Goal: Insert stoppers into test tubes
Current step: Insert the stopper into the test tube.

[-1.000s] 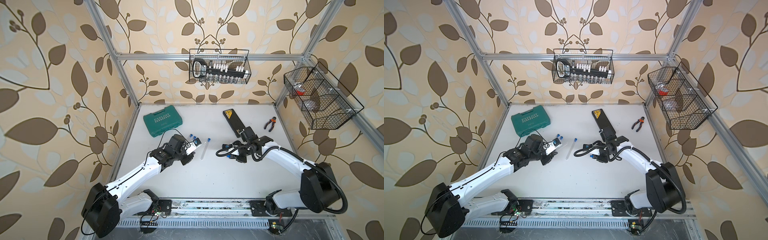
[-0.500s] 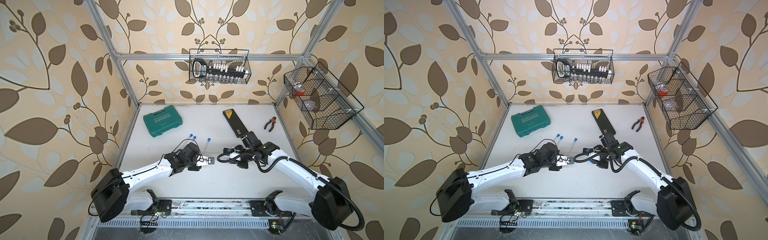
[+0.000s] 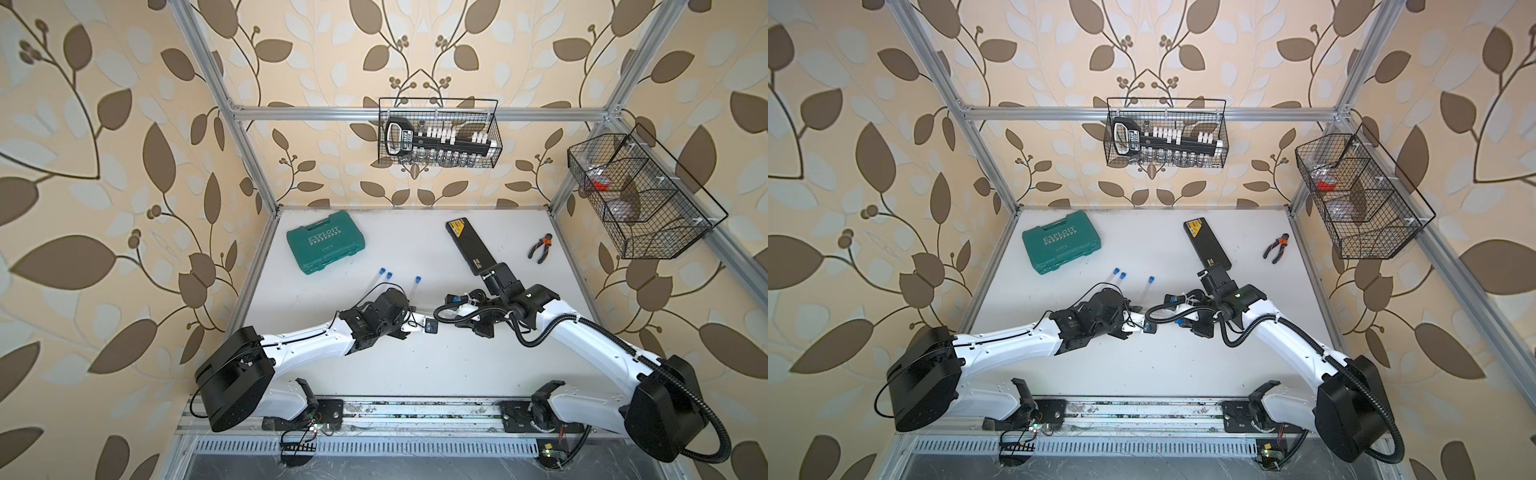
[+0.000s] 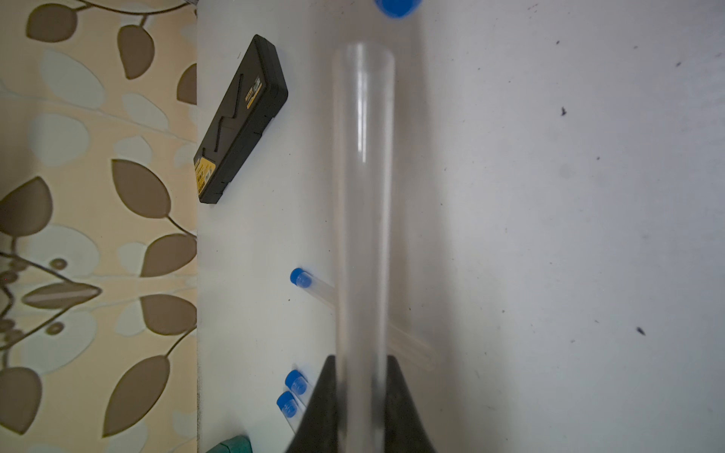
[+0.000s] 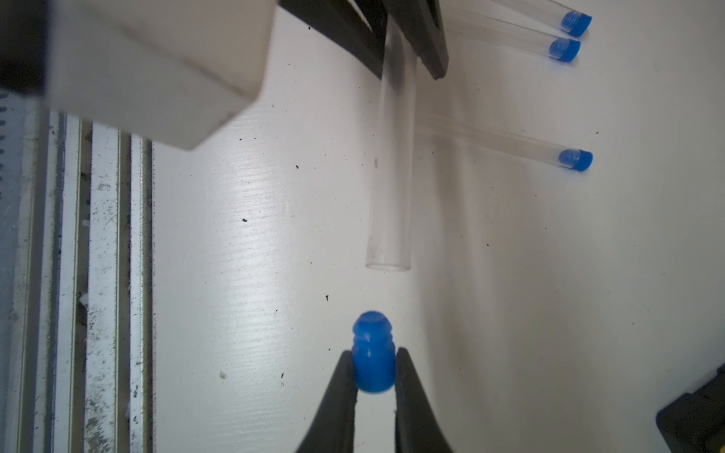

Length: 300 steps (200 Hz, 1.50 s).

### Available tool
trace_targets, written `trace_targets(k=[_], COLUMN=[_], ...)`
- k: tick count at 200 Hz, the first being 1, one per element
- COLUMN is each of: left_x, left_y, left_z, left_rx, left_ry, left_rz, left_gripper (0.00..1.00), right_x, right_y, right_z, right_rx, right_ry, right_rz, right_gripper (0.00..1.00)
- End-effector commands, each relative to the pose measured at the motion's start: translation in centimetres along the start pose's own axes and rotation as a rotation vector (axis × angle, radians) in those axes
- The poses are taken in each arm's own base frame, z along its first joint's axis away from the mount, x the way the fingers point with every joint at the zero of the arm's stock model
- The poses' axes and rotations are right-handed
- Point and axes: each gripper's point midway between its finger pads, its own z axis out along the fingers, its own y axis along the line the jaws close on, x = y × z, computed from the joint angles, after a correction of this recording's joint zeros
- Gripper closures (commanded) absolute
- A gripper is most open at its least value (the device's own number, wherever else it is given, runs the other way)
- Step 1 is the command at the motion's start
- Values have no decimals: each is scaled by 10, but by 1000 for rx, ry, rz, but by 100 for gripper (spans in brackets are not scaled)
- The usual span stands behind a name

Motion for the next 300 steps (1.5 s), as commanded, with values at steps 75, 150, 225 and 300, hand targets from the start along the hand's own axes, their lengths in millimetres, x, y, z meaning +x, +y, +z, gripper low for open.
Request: trace_targets(k=[75,150,225,300], left_x=[-12,-8,-17,-28], left_y=[-4,2,2,4], left_z=[5,9,4,1], left_rx=[-10,-16,-19,-11], left_ry=[-21,28,-33,-83], left_rz=[21,-44,-51,-86], left_gripper=[100,100,100,100], right_x=[-2,3,2,2], right_y=[8,9,10,10], right_z=[4,3,3,5], right_rx=[-35,-19,-26,-27], right_ry=[-26,-14,-18,-19], right_rz=[-2,-5,-2,-2], right_gripper=[84,84,84,84])
